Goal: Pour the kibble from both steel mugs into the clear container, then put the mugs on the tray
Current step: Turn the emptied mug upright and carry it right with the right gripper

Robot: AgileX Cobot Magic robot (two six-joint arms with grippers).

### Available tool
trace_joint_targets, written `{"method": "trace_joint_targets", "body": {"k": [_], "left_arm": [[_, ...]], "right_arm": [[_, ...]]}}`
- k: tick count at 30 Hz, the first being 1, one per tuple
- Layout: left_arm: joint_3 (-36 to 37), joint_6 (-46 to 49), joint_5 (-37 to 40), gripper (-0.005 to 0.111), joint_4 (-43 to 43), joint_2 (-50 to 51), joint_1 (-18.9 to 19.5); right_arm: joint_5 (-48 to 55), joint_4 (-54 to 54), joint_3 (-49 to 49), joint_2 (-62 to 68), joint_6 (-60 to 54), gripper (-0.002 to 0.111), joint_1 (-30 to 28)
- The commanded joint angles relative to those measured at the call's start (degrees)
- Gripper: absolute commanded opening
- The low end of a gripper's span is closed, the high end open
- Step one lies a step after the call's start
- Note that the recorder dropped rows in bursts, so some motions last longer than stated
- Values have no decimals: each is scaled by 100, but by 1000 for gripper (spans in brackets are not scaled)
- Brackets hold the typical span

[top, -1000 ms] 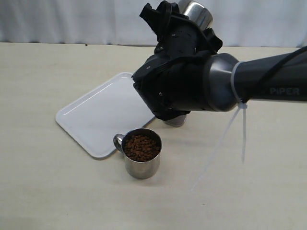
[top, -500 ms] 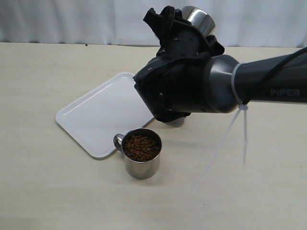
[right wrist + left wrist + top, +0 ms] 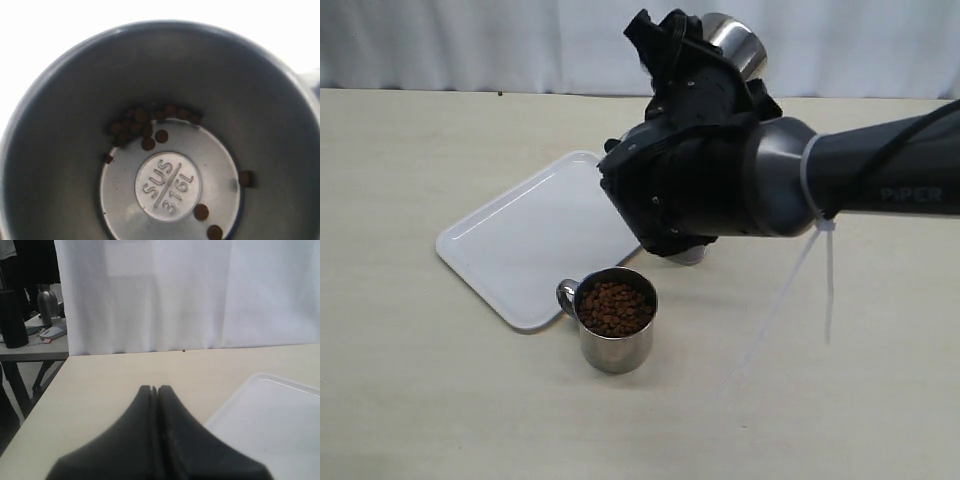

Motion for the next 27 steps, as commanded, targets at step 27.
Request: {"method": "trace_joint_targets", "body": {"k": [27], "left_arm": [[-50,-11,-61,0,-8,3,0]], "right_arm": [[-8284,10199,3250,-2527,-1595,5,-4283]]}}
